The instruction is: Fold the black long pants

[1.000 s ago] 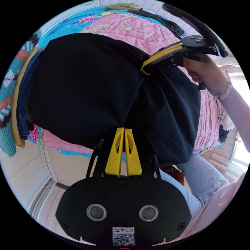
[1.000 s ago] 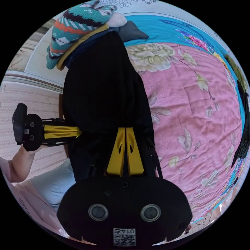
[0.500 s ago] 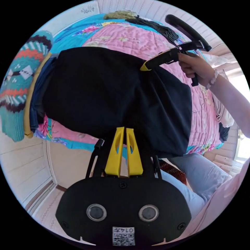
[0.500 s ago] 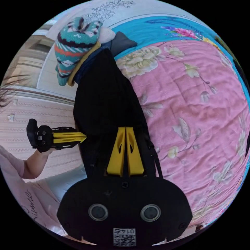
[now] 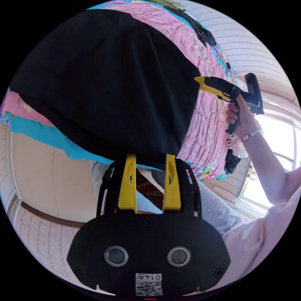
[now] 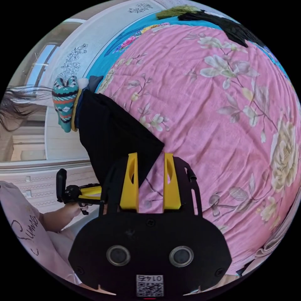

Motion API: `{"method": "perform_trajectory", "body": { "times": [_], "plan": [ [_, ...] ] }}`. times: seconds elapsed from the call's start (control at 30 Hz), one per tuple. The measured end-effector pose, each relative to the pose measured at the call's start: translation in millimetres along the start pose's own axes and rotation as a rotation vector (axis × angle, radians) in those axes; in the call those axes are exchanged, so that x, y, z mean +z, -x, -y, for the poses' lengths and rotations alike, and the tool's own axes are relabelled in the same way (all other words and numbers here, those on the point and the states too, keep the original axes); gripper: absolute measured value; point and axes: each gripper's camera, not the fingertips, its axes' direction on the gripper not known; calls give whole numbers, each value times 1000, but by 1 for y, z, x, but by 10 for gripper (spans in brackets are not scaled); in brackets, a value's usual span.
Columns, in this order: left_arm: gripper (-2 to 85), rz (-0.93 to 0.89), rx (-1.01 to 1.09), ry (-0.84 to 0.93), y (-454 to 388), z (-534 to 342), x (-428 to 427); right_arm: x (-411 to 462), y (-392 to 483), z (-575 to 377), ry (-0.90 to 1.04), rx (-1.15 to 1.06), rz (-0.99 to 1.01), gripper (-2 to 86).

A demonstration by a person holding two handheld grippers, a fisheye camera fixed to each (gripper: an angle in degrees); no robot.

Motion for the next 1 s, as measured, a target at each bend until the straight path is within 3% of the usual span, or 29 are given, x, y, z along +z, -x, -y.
{"method": "perform_trajectory", "body": {
  "times": [0.17,0.3,0.6,0.77,0.87,1.0],
  "plan": [
    [11,-5,1,30,6,13,9,5,-31,-3,-8,30,126,21],
    [-7,-16,154,29,-15,9,-5,-27,-70,-33,-45,33,190,8],
    [-9,-443,538,219,-122,3,18,-150,-184,-142,3,248,76,5],
    [-7,-541,552,131,-108,4,-27,-213,-188,-158,-158,232,277,7],
    [0,-497,421,-60,-51,0,-90,-210,-144,-99,-210,87,450,11],
    [57,-102,106,-322,44,-19,-175,-150,-47,15,-206,-205,564,27]
  ]
}}
